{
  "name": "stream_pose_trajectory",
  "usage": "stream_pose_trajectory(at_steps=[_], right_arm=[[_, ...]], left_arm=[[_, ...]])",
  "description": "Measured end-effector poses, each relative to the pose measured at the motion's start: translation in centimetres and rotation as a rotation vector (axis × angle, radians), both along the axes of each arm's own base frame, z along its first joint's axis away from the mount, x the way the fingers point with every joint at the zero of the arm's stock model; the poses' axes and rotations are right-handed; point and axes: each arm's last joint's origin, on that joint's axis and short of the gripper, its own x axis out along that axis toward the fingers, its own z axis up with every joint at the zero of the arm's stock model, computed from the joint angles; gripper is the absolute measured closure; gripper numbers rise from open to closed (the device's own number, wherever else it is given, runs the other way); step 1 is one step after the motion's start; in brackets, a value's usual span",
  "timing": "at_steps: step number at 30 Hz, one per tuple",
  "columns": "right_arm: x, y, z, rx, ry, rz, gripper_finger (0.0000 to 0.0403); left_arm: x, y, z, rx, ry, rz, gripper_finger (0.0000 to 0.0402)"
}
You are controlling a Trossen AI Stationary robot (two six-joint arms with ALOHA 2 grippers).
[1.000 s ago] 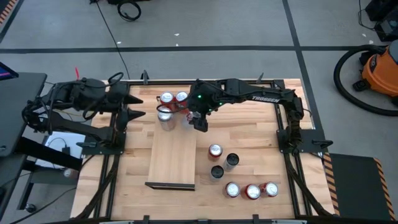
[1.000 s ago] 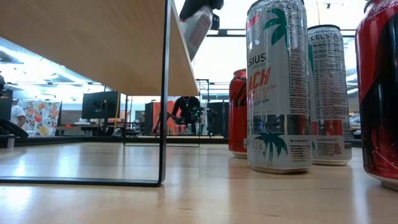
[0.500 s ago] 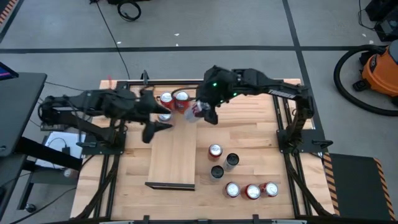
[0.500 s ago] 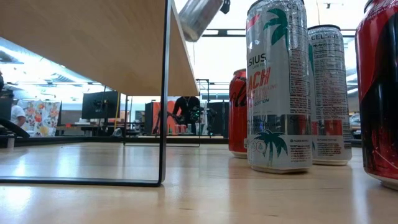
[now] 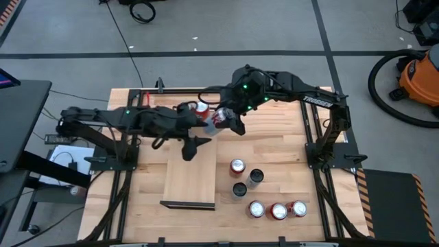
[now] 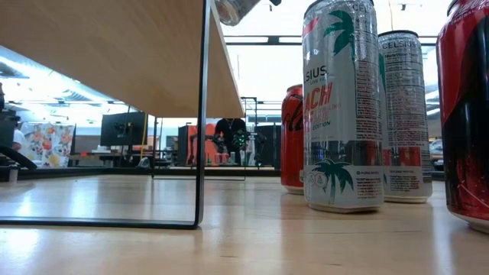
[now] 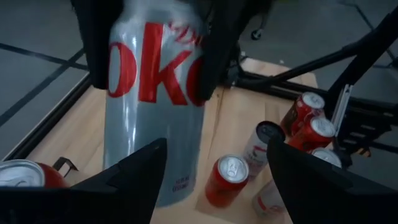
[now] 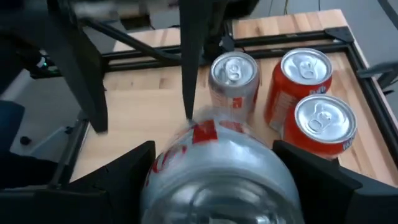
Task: Pick and place cans onto a shelf
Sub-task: Put the red-silver soda can on the shelf aligned with the other red-silver soda can
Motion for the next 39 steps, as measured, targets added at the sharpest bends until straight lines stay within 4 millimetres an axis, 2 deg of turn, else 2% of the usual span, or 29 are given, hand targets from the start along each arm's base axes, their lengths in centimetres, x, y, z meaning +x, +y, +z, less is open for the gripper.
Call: stream_pose_trajectory(at_steps=[7,9,13,16,22,27,32,39], right_arm=[[0.5,0.0,0.7,0.037,-0.079,-0.021,0.0084],[0.5,0.1,0.7,0.031,-0.079,-0.027,0.0084],[0.8,0.1,0.4,0.020,-0.065,-0.037,0.0084],[1.6,0.3,-0.6,-0.022,-0.054,-0.064,0.0084],[3.8,0.8,-4.0,-0.035,-0.073,-0.113,0.0084],[4.8,1.3,-6.8,-0.080,-0.077,-0.166,0.0084],[5.4,1.5,-9.5,-0.074,-0.078,-0.193,0.0084],[5.5,1.3,-11.1,-0.095,-0.076,-0.220,0.0084]], left_arm=[[0.5,-0.1,-0.6,0.005,0.032,0.002,0.0114],[-0.2,0.0,-0.3,0.007,0.040,0.003,0.0114],[-2.9,0.4,0.9,0.007,0.035,0.006,0.0114],[-5.0,0.7,1.8,0.000,0.021,0.008,0.0114],[-9.2,1.2,3.3,-0.002,-0.029,0.006,0.0114],[-12.1,1.6,4.1,-0.006,-0.067,0.007,0.0114],[-13.9,1.8,4.4,-0.010,-0.090,0.008,0.0114],[-15.2,2.0,4.3,-0.028,-0.068,0.016,0.0114]])
